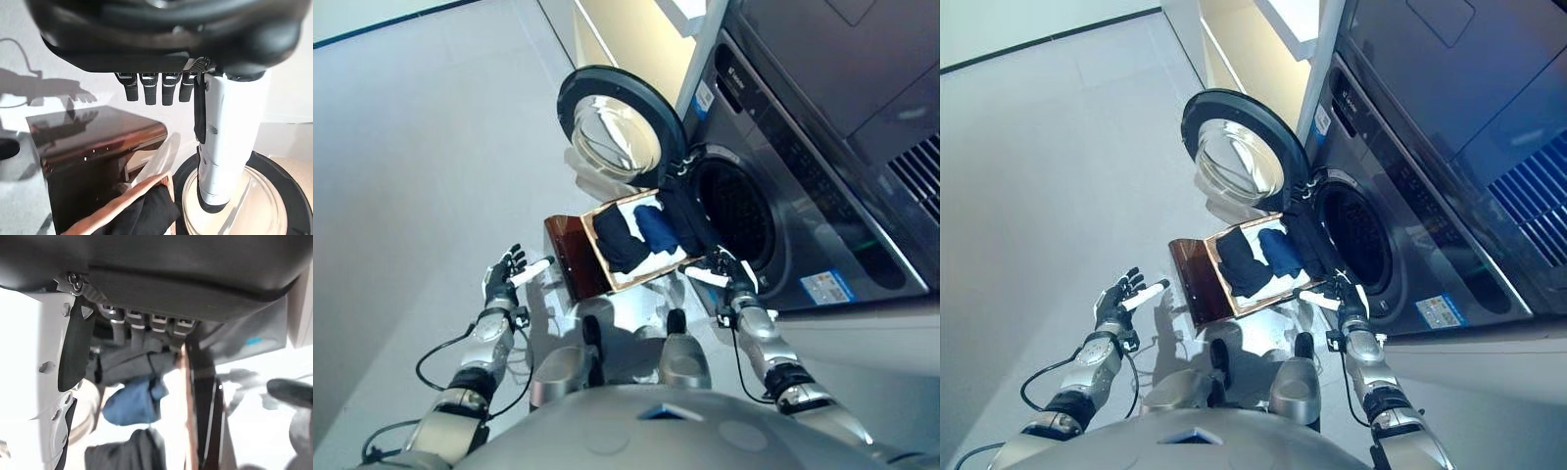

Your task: Pick up the clothes and place them into the washing machine

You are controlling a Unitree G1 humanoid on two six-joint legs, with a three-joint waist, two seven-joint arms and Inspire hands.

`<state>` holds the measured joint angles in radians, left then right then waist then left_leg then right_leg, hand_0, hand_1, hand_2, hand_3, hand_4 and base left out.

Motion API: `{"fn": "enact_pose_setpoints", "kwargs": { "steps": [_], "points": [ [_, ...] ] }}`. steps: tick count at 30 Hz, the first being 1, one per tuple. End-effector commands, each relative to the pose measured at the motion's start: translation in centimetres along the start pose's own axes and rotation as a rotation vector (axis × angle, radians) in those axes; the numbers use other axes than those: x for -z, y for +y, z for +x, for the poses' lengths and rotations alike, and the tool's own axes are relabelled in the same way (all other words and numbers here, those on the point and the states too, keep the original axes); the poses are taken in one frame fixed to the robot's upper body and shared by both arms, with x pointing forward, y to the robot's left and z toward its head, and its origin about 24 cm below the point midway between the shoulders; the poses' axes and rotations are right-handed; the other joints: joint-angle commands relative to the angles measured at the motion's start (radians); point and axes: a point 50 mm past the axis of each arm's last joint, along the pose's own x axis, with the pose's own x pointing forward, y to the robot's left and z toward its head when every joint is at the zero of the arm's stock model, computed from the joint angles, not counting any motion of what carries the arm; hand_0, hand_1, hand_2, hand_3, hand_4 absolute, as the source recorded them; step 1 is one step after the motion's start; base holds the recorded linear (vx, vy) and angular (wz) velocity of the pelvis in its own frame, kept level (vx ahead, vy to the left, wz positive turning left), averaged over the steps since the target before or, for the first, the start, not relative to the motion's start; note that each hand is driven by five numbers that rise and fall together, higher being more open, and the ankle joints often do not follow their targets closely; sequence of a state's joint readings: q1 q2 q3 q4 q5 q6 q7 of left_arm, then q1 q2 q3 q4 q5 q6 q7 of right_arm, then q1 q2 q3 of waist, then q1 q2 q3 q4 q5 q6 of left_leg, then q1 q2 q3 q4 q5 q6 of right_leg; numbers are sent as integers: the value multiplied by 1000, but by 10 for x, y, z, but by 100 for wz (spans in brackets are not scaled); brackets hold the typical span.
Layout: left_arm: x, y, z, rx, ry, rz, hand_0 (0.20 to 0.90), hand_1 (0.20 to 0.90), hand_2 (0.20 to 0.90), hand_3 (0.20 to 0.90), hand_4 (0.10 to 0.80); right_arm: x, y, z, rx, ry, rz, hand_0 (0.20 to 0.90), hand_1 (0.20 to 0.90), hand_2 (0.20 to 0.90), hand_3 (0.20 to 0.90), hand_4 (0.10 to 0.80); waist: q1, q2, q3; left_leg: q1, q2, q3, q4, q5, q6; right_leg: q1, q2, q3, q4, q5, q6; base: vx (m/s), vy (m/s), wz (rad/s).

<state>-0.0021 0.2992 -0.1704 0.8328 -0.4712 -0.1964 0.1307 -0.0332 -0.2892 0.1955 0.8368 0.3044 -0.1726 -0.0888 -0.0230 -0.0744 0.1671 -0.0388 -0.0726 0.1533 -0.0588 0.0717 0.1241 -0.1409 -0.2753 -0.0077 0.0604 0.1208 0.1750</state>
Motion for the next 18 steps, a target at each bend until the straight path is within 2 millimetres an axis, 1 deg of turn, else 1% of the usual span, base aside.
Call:
{"fn": "enact_pose_setpoints", "kwargs": {
  "steps": [1,4,5,6,7,8,9,10,11,12,13,14,15,16,17,18],
  "points": [
    [-50,-1,12,0,-199,-40,900,900,900,900,800,-58,-15,11,44,-234,3,900,900,900,900,800,-19,26,3,34,37,-67,123,-169,-104,-39,-13,49,-42,201,43,135,-95,7],
    [-49,-2,12,2,-196,-42,900,900,900,900,800,-55,-15,9,44,-226,2,900,900,900,900,800,-21,21,6,48,38,-77,120,-175,-109,-50,-4,41,-47,204,49,112,-77,1],
    [-48,-5,12,14,-196,-46,900,900,900,900,800,-52,-15,7,39,-219,0,900,900,900,900,800,-25,17,7,62,37,-90,110,-174,-112,-60,24,39,-24,182,51,187,-133,3],
    [-49,-7,11,21,-197,-48,900,900,900,900,800,-50,-15,6,33,-215,-3,900,900,900,900,800,-28,18,11,70,44,-98,104,-171,-115,-68,53,38,3,143,44,166,-134,17],
    [-48,-8,11,27,-198,-50,900,900,900,900,800,-47,-16,6,32,-207,-4,900,900,900,900,800,-27,23,14,75,54,-104,104,-173,-116,-80,80,25,44,93,30,99,-111,24],
    [-47,-10,11,35,-193,-47,900,900,900,900,800,-44,-16,5,33,-199,-6,900,900,900,900,800,-23,27,12,73,63,-111,110,-180,-119,-76,96,-2,62,28,14,105,-152,27],
    [-45,-10,10,36,-187,-50,900,900,900,900,800,-42,-15,4,29,-196,-10,900,900,900,900,800,-19,23,7,75,62,-114,113,-190,-122,-65,101,-24,59,11,3,138,-204,16],
    [-44,-11,9,39,-185,-51,900,900,900,900,800,-41,-16,4,30,-191,-17,900,900,900,900,800,-21,17,2,75,65,-122,120,-197,-130,-51,120,-11,55,-3,-2,164,-251,16],
    [-46,-13,10,41,-192,-59,900,900,900,900,800,-41,-19,5,39,-190,-32,900,900,900,900,800,-20,16,5,59,77,-124,177,-210,-148,-45,133,-11,61,-22,-13,155,-236,19],
    [-48,-17,10,60,-196,-61,900,900,900,900,800,-42,-21,5,46,-192,-34,900,900,900,900,800,-23,15,8,24,85,-129,261,-213,-164,-36,136,-22,64,-40,-29,142,-227,24],
    [-51,-21,10,81,-208,-63,900,900,900,900,800,-41,-25,5,54,-192,-30,900,900,900,900,800,-27,11,10,-16,96,-121,357,-207,-175,-21,138,-35,65,-52,-44,100,-197,48],
    [-55,-27,10,106,-224,-65,900,900,900,900,800,-39,-32,4,82,-183,-38,900,900,900,900,800,-21,11,23,-62,105,-125,435,-179,-188,-5,139,-51,64,-57,-58,39,-145,64],
    [-57,-32,11,123,-227,-67,900,900,900,900,800,-40,-35,5,97,-181,-44,900,900,900,900,800,-19,15,33,-91,110,-128,409,-163,-192,4,135,-65,58,-62,-58,-7,-69,62],
    [-57,-32,11,123,-227,-67,900,900,900,900,800,-40,-35,5,97,-181,-44,900,900,900,900,800,-19,15,33,-91,110,-128,410,-163,-192,4,135,-66,58,-62,-58,42,5,57],
    [-55,-35,10,125,-224,-78,900,900,900,900,800,-46,-39,7,121,-193,-52,900,900,900,900,800,-8,26,21,-125,123,-145,275,-119,-195,18,132,-69,26,-59,-46,121,22,46],
    [-54,-36,9,132,-223,-75,900,900,900,900,800,-46,-44,6,133,-195,-55,900,900,900,900,800,-4,28,19,-135,130,-153,247,-101,-198,25,126,-65,18,-54,-44,169,44,24]
  ]
}}
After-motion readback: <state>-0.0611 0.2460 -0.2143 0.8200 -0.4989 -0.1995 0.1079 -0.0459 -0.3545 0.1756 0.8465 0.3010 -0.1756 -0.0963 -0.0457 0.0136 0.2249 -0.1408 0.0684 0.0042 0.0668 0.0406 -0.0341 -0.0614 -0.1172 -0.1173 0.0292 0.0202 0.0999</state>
